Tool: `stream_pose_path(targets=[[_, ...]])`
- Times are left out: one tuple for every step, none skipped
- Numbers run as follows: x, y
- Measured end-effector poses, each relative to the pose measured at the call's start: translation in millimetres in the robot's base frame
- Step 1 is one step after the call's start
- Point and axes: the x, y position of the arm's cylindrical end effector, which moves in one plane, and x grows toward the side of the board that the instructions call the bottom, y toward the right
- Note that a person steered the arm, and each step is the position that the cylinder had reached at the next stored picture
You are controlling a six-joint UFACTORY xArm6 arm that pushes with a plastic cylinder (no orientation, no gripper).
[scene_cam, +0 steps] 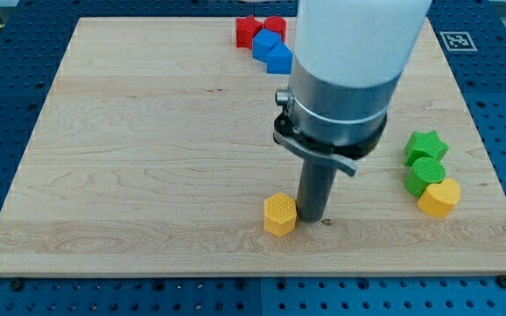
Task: Move the yellow heart right to the yellow hexagon
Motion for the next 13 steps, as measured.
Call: stream_pose_path(targets=[[-20,0],[12,0],[12,0],[23,0],[16,12],[9,41],[9,44],[15,101],[15,105],[33,109],[36,149],[42,197],[40,231]])
